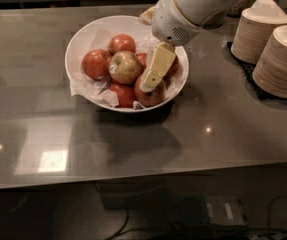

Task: Pick apple from white bowl

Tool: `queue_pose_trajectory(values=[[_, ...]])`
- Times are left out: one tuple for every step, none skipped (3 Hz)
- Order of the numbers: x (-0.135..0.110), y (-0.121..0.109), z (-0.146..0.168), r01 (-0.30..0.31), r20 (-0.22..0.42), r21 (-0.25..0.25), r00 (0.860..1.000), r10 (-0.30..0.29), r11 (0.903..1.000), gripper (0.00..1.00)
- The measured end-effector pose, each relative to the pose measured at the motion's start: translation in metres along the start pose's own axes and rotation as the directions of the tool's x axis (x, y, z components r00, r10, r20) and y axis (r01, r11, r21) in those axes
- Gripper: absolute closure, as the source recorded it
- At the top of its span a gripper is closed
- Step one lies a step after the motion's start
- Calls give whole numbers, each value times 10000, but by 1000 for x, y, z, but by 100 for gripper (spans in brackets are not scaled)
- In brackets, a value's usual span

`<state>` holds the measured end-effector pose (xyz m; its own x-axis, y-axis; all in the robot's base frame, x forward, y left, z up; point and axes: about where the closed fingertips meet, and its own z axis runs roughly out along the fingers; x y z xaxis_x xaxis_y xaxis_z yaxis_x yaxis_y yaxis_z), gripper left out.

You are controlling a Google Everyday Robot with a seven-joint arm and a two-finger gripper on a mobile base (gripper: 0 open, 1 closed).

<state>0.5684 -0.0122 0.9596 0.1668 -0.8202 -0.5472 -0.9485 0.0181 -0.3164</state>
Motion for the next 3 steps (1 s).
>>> queue_pose_trajectory(values=[[-14, -55, 41, 284, 9, -450, 9996, -283, 9986, 5], [-19, -58, 43, 347, 25, -467, 9994, -346, 9983, 5], [-19, -58, 43, 348, 26, -470, 9994, -347, 9983, 0]])
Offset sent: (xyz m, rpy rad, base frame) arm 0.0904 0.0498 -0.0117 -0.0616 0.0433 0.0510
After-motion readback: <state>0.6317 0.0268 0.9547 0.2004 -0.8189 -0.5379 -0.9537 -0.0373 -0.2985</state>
